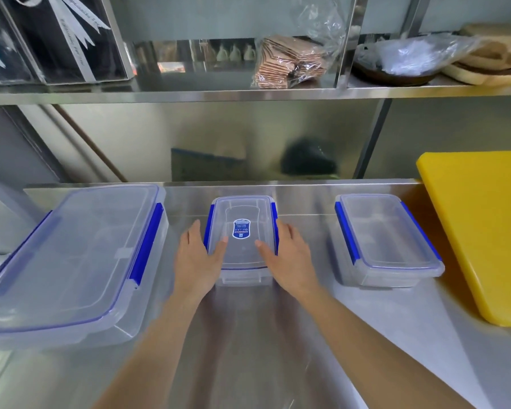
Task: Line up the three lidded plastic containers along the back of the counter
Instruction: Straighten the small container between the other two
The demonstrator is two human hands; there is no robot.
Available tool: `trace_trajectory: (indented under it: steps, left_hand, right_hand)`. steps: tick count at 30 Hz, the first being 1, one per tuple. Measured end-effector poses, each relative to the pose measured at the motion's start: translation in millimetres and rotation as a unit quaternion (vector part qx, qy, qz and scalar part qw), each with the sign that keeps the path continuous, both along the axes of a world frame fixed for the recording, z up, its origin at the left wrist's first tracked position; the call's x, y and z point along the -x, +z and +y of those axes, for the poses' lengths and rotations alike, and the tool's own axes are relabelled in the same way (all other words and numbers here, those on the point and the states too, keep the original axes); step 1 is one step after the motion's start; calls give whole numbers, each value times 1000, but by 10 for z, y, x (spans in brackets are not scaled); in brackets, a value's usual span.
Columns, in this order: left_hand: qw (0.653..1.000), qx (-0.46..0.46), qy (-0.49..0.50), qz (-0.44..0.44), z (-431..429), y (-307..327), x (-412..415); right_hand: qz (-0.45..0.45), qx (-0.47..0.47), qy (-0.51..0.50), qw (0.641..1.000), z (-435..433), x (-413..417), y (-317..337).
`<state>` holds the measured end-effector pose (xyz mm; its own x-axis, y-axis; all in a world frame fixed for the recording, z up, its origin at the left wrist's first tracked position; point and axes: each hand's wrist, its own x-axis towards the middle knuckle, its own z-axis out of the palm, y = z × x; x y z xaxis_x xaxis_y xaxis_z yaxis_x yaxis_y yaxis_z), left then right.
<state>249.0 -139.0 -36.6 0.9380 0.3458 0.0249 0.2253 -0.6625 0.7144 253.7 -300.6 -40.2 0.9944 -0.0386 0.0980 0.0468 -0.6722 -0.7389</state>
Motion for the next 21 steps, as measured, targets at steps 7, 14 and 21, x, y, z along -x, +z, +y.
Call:
trace_trajectory:
  steps: [7,14,21]
  left_hand:
    - [972,-125,138,-142,962,563,306]
    - [964,-141,222,36,2022,433,704]
    - [970,-122,191,89,2326,167,810]
  right_hand:
    - [-87,2,108,990,810,244,254]
    - [152,-163,198,955,1701,476,258]
    - [194,-168,208,944,2155,614,199]
